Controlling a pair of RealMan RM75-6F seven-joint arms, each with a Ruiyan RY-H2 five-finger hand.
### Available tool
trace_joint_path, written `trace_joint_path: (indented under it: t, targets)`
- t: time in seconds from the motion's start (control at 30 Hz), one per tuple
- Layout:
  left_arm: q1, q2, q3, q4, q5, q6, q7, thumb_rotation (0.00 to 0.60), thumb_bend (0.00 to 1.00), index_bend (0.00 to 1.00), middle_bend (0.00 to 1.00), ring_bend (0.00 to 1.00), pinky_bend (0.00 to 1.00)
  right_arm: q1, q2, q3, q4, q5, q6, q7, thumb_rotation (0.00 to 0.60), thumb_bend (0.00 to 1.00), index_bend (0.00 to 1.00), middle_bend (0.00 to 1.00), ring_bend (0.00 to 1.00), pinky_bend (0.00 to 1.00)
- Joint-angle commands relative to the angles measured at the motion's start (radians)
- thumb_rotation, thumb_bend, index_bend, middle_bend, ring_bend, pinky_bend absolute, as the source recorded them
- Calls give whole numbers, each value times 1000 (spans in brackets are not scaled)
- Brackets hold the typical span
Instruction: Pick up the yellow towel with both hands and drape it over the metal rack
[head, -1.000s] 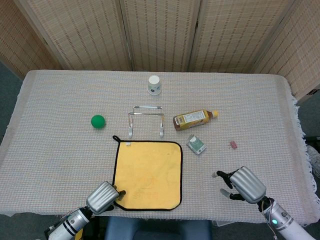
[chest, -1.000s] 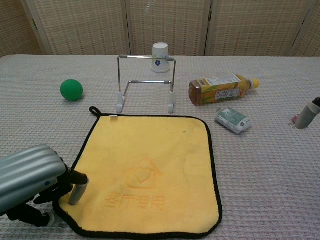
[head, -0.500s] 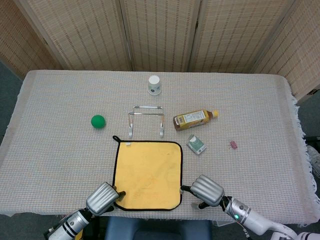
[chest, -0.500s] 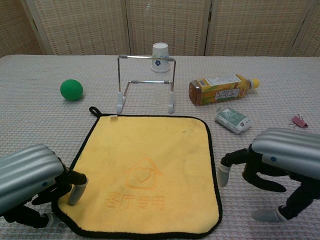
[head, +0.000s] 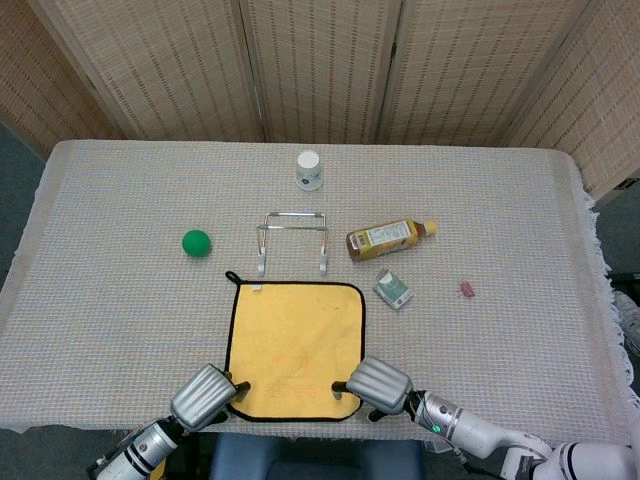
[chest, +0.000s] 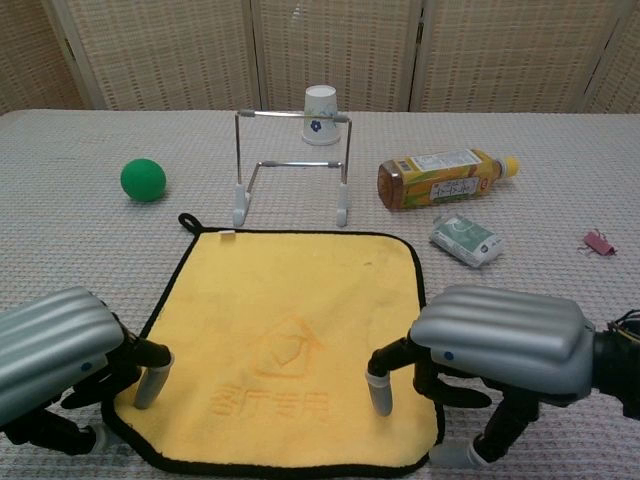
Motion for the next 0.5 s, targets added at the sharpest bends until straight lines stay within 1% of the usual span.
trace_joint_path:
  t: [0.03, 0.37, 0.5]
  targets:
    - [0, 2, 1, 1, -1, -1, 1, 600, 469, 659, 943, 790, 928, 8, -6, -5, 3, 8, -5, -15, 600, 251, 412, 895, 1000, 1000]
    - [7, -2, 7, 6, -1, 4, 1, 600, 469, 669, 943, 790, 928, 23, -29, -15, 18, 41, -1, -38, 600, 257, 413, 897, 1000, 1000]
    - [9, -2, 8, 7, -3, 2, 4, 600, 469, 684, 943, 790, 928, 28, -42, -14, 21, 53, -2, -62, 600, 279, 437, 907, 1000, 1000]
